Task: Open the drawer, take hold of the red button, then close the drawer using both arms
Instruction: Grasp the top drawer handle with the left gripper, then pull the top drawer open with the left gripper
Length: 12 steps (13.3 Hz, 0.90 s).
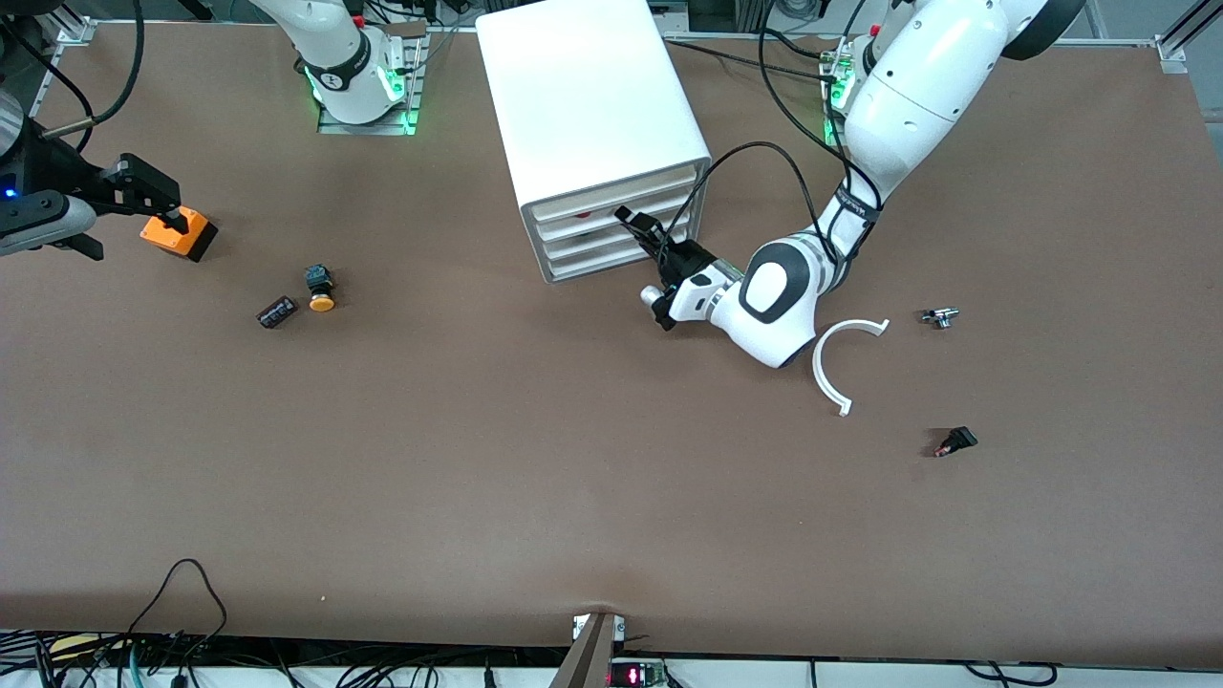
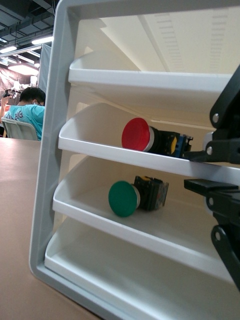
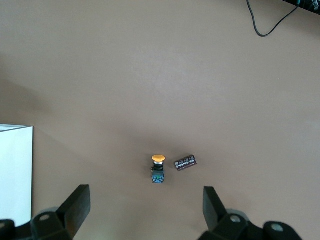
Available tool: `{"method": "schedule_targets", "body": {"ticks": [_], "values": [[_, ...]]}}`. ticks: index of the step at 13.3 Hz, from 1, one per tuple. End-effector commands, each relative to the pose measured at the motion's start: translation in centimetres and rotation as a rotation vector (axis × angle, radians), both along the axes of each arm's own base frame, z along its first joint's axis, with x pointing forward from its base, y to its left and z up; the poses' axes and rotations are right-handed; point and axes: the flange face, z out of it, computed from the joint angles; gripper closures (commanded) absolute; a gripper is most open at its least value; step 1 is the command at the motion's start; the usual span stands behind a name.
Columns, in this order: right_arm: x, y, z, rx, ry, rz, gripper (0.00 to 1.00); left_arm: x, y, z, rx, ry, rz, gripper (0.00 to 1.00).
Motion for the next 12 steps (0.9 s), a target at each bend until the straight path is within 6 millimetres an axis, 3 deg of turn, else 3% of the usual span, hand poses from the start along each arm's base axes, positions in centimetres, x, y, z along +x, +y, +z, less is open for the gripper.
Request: {"method": "schedule_targets", "body": {"ticks": [1,4,5,7,9,12], "values": [[0.4,-0.1,0.3,-0.006,0.000,-0.003,0.00,1.8,1.2,0.8,-0.011,0.002,0.044,0.96],[1.5,0.2,-1.1,-0.002,0.006,0.004,0.00,2.9,2.3,0.7,-0.014,0.017,0.099,0.95],[1.6,0.3,-1.3,-0.002,0.010,-0.004,0.00,3.9,3.6,0.5,0.001,0.002,0.135,0.95],[2.7,0.2,-3.8,-0.007,0.055,-0.010,0.00,5.5,4.8,1.1,0.000,-0.023,0.171,0.94],[3.5,0.3,-5.1,-0.009,0.059,0.006,0.00,7.2,6.7,1.2,0.016,-0.062,0.233,0.94],[4.5,0.9,-7.2,-0.009,0.086,0.012,0.00,9.1,8.0,2.1,0.010,-0.098,0.274,0.94]]}}
